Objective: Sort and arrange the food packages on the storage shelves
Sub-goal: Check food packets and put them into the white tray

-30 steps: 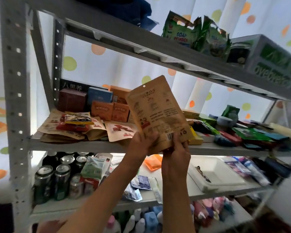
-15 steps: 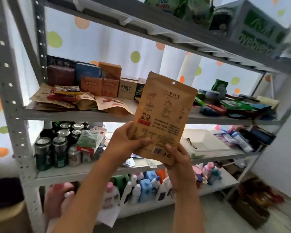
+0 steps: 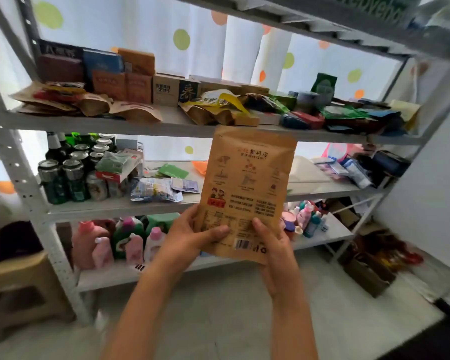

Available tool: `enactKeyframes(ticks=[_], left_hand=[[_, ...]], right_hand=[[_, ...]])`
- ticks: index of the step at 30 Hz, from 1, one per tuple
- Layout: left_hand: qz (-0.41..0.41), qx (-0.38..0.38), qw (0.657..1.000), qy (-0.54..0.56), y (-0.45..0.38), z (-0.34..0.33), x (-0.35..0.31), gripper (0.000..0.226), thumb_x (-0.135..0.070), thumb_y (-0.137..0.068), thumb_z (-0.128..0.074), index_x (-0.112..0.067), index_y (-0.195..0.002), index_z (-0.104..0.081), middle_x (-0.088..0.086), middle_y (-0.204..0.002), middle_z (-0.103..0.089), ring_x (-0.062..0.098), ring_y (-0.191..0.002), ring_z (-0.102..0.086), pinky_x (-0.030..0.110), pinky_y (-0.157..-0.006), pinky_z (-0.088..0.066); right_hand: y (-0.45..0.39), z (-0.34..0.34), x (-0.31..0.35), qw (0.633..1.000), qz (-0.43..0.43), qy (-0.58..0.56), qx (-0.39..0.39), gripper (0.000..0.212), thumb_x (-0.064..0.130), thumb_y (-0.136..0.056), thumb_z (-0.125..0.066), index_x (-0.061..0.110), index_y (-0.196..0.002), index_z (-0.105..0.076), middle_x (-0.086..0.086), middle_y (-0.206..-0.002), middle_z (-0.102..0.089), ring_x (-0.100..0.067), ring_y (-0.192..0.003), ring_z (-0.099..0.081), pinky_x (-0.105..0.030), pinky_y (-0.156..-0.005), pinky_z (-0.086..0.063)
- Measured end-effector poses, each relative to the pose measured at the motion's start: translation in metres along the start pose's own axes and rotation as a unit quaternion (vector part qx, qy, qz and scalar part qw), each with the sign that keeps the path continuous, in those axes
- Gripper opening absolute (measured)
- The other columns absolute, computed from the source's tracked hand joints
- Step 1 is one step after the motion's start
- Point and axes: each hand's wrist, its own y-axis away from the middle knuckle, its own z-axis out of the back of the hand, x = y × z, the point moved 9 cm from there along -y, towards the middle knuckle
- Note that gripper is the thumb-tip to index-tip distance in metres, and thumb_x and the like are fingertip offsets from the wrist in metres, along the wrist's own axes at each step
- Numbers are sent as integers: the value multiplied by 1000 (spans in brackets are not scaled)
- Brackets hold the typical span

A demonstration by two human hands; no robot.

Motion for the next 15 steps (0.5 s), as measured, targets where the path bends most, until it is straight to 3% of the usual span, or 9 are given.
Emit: enactKeyframes(ticks=[4, 8, 10, 12, 15], left_hand=[[9, 7, 999, -40, 12, -30, 20, 55, -16, -71, -82, -17, -121, -59, 0, -108, -75, 18, -100, -72, 38, -86, -60], [-38, -29, 991, -129, 22, -56, 30, 57, -30, -71, -84, -32, -118, -53, -9, -113, -69, 10, -102, -68, 24, -77, -59], [-95, -86, 964, -234, 27, -64, 26, 63, -31, -75, -83, -34, -127, -47, -13, -120, -58, 6, -108, -58, 19, -79, -53], [-158, -138, 924, -319, 35, -75, 17, 62, -30, -77, -82, -31, -130, -51, -10, -120, -55, 10, -110, -54, 28, -86, -53], [-176, -144, 900, -372, 40, -98, 13, 54, -25, -85, -75, -29, -135, -54, -5, -124, -52, 15, -116, -52, 31, -97, -48]], right_hand=[[29, 35, 3, 999, -9, -6, -37, 40, 28, -88, -65, 24, -128, -61, -8, -123, -72, -31, -114, -68, -58, -101, -51], [50, 65, 12, 997, 5, -5, -76, 40, 27, -89, -66, 22, -128, -62, -5, -119, -74, -28, -109, -71, -55, -97, -54], [56, 76, 14, 995, 16, -4, -97, 40, 26, -90, -65, 22, -130, -62, -5, -119, -74, -27, -109, -71, -53, -96, -55], [62, 81, 16, 993, 28, -17, -113, 43, 27, -88, -65, 21, -131, -62, -5, -119, -74, -27, -111, -70, -50, -95, -56], [67, 81, 20, 992, 40, -44, -112, 43, 26, -88, -63, 22, -131, -62, -5, -122, -73, -26, -114, -69, -49, -96, -55]])
